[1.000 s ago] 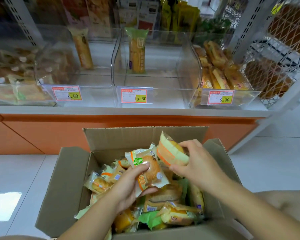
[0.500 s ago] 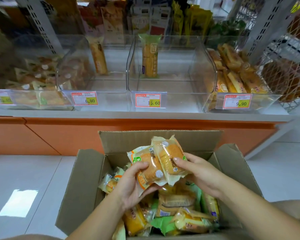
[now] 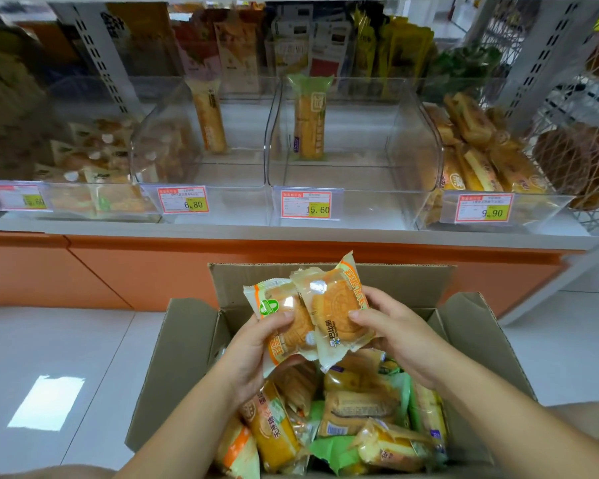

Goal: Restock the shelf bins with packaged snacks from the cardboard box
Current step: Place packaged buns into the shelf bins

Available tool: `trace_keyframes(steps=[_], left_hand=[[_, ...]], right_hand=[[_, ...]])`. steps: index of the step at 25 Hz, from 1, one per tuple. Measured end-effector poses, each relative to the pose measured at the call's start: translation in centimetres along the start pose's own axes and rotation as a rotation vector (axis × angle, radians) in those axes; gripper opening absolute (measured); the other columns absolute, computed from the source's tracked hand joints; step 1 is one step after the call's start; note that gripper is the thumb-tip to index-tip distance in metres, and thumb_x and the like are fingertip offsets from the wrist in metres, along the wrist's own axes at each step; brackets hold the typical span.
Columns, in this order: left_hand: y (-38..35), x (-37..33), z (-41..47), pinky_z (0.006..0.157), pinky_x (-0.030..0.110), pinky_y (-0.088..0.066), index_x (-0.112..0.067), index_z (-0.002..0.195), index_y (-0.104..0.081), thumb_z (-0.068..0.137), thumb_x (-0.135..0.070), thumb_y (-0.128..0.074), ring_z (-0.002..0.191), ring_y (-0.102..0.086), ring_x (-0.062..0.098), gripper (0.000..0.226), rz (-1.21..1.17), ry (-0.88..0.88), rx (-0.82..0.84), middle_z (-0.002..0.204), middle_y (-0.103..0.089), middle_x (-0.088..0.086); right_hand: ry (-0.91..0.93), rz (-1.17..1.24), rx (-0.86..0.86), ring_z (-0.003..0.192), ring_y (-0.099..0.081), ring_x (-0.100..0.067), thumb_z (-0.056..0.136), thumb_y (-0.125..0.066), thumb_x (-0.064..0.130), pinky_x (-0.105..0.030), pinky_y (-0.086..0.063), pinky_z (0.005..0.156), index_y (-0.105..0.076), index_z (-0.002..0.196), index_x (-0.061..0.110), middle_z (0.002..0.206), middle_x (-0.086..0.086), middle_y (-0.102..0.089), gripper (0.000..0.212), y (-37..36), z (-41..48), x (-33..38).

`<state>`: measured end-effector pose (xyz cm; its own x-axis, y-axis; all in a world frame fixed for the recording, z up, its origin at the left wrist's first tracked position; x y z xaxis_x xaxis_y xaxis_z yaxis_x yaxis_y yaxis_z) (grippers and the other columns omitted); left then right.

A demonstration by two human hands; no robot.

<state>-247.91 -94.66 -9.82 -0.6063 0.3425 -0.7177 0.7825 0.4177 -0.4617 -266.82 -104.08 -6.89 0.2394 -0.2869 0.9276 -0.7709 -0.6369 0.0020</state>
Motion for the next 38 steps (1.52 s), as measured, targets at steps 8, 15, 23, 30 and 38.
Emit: trace_keyframes(steps=[8, 15, 23, 30, 38], left_hand=[[2.2, -4.7, -3.1, 0.080, 0.044, -0.058, -0.004, 0.118, -0.061, 0.079, -0.017, -0.068, 0.086, -0.070, 0.030, 0.042, -0.039, -0.023, 0.052, 0.103, -0.070, 0.020], [5.8, -10.9, -6.4, 0.077, 0.038, -0.059, -0.005, 0.123, -0.058, 0.077, -0.010, -0.068, 0.096, -0.066, 0.033, 0.048, -0.020, -0.124, 0.058, 0.115, -0.066, 0.023], [8.6, -16.4, -7.3, 0.083, 0.048, -0.058, -0.005, 0.119, -0.062, 0.071, -0.023, -0.069, 0.087, -0.073, 0.028, 0.052, -0.219, -0.321, -0.079, 0.107, -0.073, 0.019], [11.9, -20.7, -7.8, 0.100, 0.074, -0.035, -0.010, 0.112, -0.070, 0.079, -0.028, -0.064, 0.103, -0.065, 0.043, 0.039, -0.658, -0.427, -0.038, 0.115, -0.069, 0.022], [16.6, -25.8, -7.0, 0.096, 0.061, -0.046, -0.010, 0.108, -0.068, 0.076, -0.025, -0.064, 0.101, -0.068, 0.039, 0.035, -0.540, -0.538, -0.159, 0.106, -0.073, 0.020]], right_hand=[[0.052, 0.087, 0.077, 0.101, -0.069, -0.020, 0.055, -0.089, 0.039, -0.039, -0.052, 0.087, -0.049, 0.134, 0.027, 0.110, 0.002, -0.072, 0.089, -1.8, 1.5, 2.6], [0.054, 0.142, 0.301, 0.102, -0.068, -0.031, 0.035, -0.096, 0.028, -0.043, -0.055, 0.081, -0.053, 0.129, 0.029, 0.116, -0.011, -0.069, 0.104, -6.5, 4.3, 7.7], [0.304, 0.275, 0.182, 0.093, -0.072, -0.023, 0.055, -0.080, 0.006, -0.037, -0.055, 0.074, -0.048, 0.126, 0.040, 0.107, -0.004, -0.073, 0.085, -12.4, 7.1, 16.3], [0.433, 0.161, 0.029, 0.096, -0.070, -0.025, 0.034, -0.093, 0.046, -0.037, -0.056, 0.079, -0.059, 0.103, 0.012, 0.094, -0.005, -0.074, 0.084, -21.1, 11.4, 18.8], [0.449, -0.601, 0.191, 0.077, -0.064, 0.009, 0.075, -0.081, 0.027, -0.004, -0.044, 0.054, -0.046, 0.119, 0.053, 0.102, 0.022, -0.060, 0.062, -25.9, 15.2, 24.2]])
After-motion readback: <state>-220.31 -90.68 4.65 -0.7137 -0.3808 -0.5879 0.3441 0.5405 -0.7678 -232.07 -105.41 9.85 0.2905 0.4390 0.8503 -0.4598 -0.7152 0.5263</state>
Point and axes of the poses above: each hand's wrist, its own z-axis towards the middle knuckle, its own y-axis out of the back of the hand, x = y × z, the point moved 1 cm from there along z, towards the middle knuckle
